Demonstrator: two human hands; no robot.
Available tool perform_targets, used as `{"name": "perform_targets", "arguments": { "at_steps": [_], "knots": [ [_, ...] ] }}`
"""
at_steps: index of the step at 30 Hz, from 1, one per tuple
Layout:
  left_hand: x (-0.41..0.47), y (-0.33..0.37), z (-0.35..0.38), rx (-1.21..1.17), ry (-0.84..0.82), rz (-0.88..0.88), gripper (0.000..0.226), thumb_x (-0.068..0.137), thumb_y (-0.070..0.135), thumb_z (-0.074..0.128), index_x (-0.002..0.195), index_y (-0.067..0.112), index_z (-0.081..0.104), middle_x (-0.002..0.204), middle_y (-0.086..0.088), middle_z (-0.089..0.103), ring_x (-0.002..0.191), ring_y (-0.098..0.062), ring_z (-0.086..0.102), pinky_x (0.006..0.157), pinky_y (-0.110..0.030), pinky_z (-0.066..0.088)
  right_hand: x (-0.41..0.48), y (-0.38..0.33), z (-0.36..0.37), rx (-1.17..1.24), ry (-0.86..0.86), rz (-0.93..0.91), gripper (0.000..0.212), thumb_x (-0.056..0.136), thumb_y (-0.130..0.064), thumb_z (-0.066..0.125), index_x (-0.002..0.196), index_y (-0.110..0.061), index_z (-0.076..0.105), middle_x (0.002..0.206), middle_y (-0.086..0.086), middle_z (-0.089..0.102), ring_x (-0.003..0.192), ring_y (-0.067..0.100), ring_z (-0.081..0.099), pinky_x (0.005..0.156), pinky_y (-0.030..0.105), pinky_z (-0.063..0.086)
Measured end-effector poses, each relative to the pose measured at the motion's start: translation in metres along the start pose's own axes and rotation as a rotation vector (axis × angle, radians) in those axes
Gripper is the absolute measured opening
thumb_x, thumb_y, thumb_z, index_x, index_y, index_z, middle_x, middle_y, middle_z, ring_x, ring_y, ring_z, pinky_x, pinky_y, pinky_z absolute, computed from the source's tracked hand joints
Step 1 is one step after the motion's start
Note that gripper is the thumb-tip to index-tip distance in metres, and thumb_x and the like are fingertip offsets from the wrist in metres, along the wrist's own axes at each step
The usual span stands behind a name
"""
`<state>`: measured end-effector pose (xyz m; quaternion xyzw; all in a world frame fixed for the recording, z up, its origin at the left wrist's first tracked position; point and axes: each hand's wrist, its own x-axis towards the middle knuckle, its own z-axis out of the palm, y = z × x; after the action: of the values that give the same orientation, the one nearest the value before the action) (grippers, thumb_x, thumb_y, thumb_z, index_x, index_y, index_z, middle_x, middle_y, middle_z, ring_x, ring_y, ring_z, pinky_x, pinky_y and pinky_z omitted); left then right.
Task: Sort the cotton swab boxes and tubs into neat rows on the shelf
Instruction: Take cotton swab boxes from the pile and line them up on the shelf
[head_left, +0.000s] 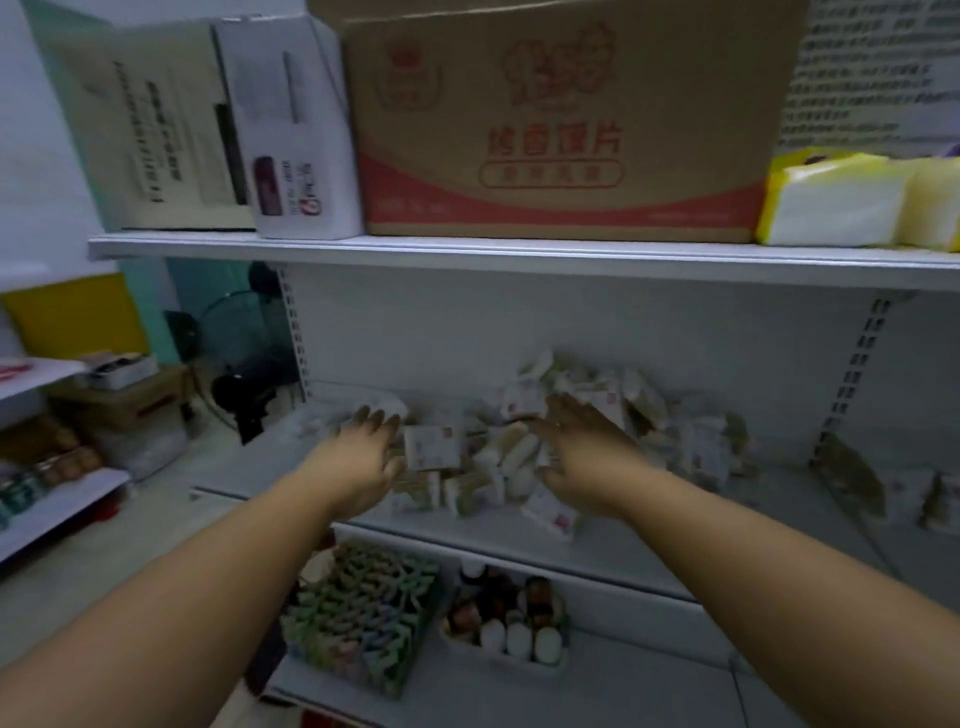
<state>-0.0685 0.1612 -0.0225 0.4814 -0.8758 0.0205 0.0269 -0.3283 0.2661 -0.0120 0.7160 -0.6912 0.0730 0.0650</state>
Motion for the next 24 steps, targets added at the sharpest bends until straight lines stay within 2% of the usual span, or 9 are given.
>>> {"name": "perform_targets", "arguments": {
  "at_steps": [4, 9, 12, 15, 18, 20, 22, 24],
  "knots": [
    [-0.005, -0.05, 0.014, -0.095, 0.055, -0.084, 0.061, 0.1, 0.042, 0.03, 0.151, 0.016, 0.011, 0.159, -0.006, 0.01, 0.146, -0.022, 0.002, 0.115, -0.039, 0.009, 0.036, -0.034, 0.014, 0.013, -0.045, -0.063, 0.062, 0.096, -0.04, 0.039, 0.15, -0.022, 0.015, 0.16, 0.004, -0.004, 0.146, 0.02, -0.006, 0.116, 0.034, 0.001],
    [0.01, -0.088, 0.034, -0.122, -0.022, -0.12, 0.062, 0.1, 0.041, 0.031, 0.151, 0.016, 0.007, 0.159, -0.004, 0.005, 0.146, -0.02, -0.002, 0.116, -0.04, 0.006, 0.098, -0.058, 0.034, 0.043, -0.072, -0.084, 0.058, 0.098, -0.04, 0.035, 0.149, -0.021, 0.016, 0.16, 0.002, -0.004, 0.146, 0.018, -0.006, 0.117, 0.035, 0.005],
    [0.031, -0.108, 0.034, -0.138, -0.016, -0.153, 0.065, 0.098, 0.041, 0.037, 0.151, 0.018, 0.008, 0.159, -0.004, 0.01, 0.146, -0.021, 0.005, 0.115, -0.034, 0.011, 0.135, -0.065, 0.044, 0.143, -0.091, -0.122, 0.06, 0.096, -0.039, 0.043, 0.148, -0.016, 0.024, 0.158, 0.006, 0.015, 0.144, 0.02, 0.013, 0.115, 0.032, 0.015],
    [0.053, -0.12, 0.033, -0.281, 0.012, -0.217, 0.065, 0.094, 0.043, 0.048, 0.149, 0.02, 0.023, 0.152, -0.005, 0.03, 0.138, -0.022, 0.031, 0.107, -0.028, 0.027, 0.161, -0.065, 0.055, 0.306, -0.197, -0.124, 0.066, 0.09, -0.038, 0.057, 0.146, -0.019, 0.028, 0.152, 0.003, 0.031, 0.135, 0.019, 0.035, 0.106, 0.024, 0.027],
    [0.071, -0.124, 0.037, -0.394, -0.035, -0.272, 0.061, 0.089, 0.048, 0.055, 0.141, 0.022, 0.038, 0.141, -0.003, 0.046, 0.123, -0.02, 0.048, 0.092, -0.025, 0.039, 0.175, -0.056, 0.066, 0.342, -0.297, -0.082, 0.071, 0.085, -0.037, 0.066, 0.144, -0.018, 0.032, 0.145, 0.001, 0.039, 0.131, 0.018, 0.04, 0.096, 0.018, 0.03],
    [0.081, -0.122, 0.039, -0.428, -0.069, -0.328, 0.056, 0.087, 0.053, 0.053, 0.132, 0.019, 0.047, 0.123, -0.002, 0.059, 0.098, -0.017, 0.062, 0.067, -0.02, 0.042, 0.181, -0.05, 0.072, 0.331, -0.323, -0.078, 0.06, 0.083, -0.037, 0.069, 0.135, -0.016, 0.046, 0.136, 0.001, 0.046, 0.128, 0.02, 0.044, 0.096, 0.02, 0.034],
    [0.089, -0.12, 0.041, -0.533, -0.122, -0.38, 0.055, 0.086, 0.056, 0.051, 0.125, 0.018, 0.047, 0.095, 0.002, 0.065, 0.061, -0.01, 0.068, 0.044, -0.015, 0.039, 0.184, -0.047, 0.076, 0.281, -0.287, -0.11, 0.048, 0.083, -0.038, 0.068, 0.125, -0.017, 0.057, 0.14, 0.001, 0.044, 0.128, 0.014, 0.043, 0.1, 0.022, 0.034],
    [0.092, -0.12, 0.045, -0.693, -0.16, -0.421, 0.057, 0.084, 0.056, 0.054, 0.127, 0.021, 0.038, 0.084, 0.001, 0.063, 0.045, -0.012, 0.065, 0.037, -0.015, 0.04, 0.186, -0.047, 0.078, 0.342, -0.175, -0.096, 0.032, 0.08, -0.037, 0.071, 0.108, -0.022, 0.066, 0.134, -0.003, 0.05, 0.116, 0.004, 0.047, 0.093, 0.017, 0.035]
  ]
}}
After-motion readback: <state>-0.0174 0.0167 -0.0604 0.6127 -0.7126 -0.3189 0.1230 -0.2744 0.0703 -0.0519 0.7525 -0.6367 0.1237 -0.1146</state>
